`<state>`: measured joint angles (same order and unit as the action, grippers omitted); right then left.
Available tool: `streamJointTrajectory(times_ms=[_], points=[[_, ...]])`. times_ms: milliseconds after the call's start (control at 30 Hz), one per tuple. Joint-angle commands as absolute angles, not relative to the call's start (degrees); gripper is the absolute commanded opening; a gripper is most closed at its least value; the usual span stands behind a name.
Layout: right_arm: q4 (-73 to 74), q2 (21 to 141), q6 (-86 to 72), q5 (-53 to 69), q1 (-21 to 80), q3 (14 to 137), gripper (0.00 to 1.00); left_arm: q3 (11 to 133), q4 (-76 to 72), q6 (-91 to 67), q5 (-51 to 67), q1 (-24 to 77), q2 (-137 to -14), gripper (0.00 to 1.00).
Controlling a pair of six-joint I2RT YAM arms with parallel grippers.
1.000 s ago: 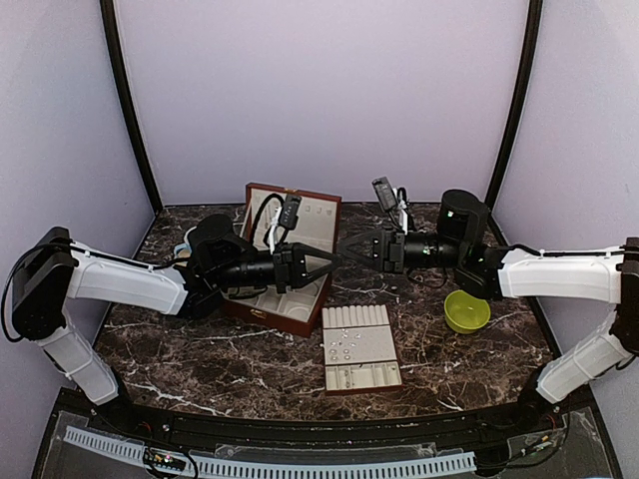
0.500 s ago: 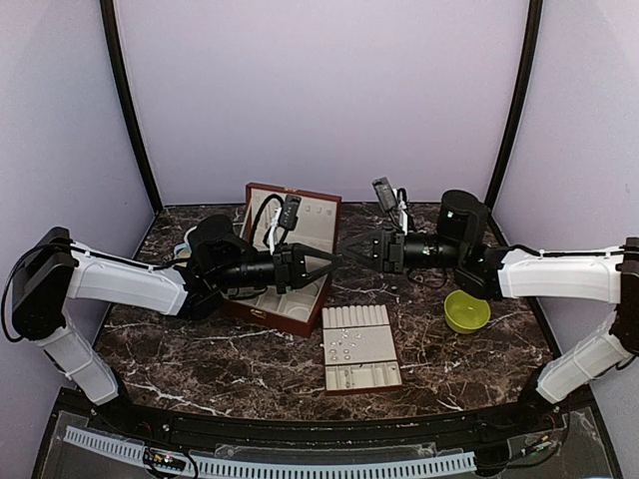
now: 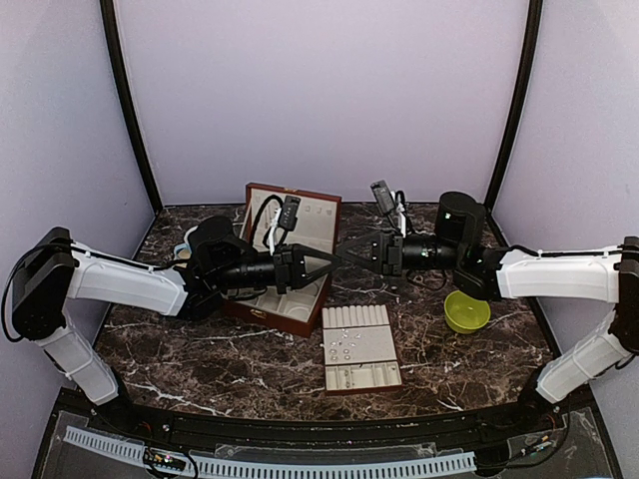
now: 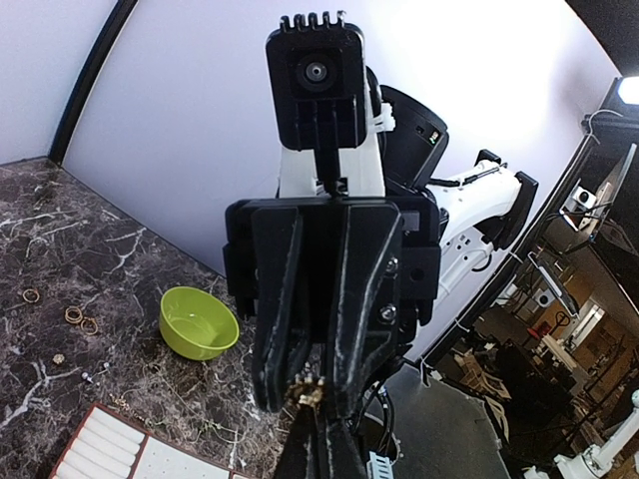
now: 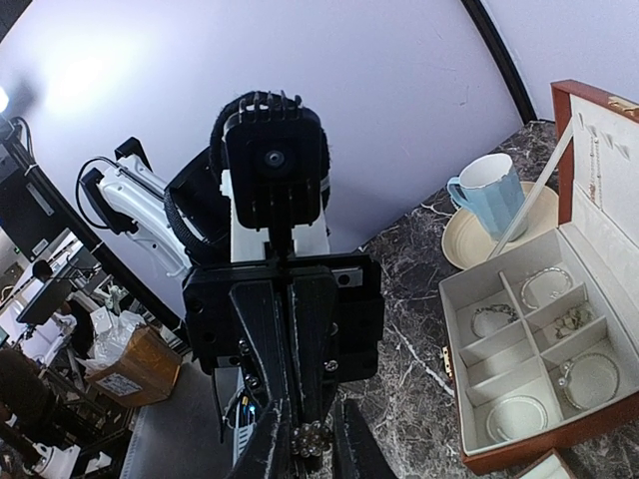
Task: Organize the mixed jewelry
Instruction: Pass from the left arm to the right
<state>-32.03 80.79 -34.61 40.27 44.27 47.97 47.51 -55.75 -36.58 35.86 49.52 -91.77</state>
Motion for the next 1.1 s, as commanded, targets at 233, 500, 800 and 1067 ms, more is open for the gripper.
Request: streamJointTrajectory(times_ms=[233, 500, 800, 1067], points=[[-31.6, 79.6, -33.8, 37.1, 44.7, 46.5, 0.11, 46.2, -56.7, -37.0, 33.5, 49.9, -89.2, 0.0], [-29.6, 77.4, -32.8, 33.2, 43.8, 45.5, 0.1, 43.7, -53.7, -35.4, 32.0, 49.9, -87.6, 0.36], [-14.4, 75.7, -25.4, 30.8, 42.5, 47.2, 0.1, 40.7, -35.3, -28.2, 28.8, 47.5, -78.0, 0.48], [3.3, 74.0, -20.9, 25.0, 44.6, 46.5, 0.11, 48.5, -6.1, -19.3, 16.4, 36.3, -71.8, 0.51]])
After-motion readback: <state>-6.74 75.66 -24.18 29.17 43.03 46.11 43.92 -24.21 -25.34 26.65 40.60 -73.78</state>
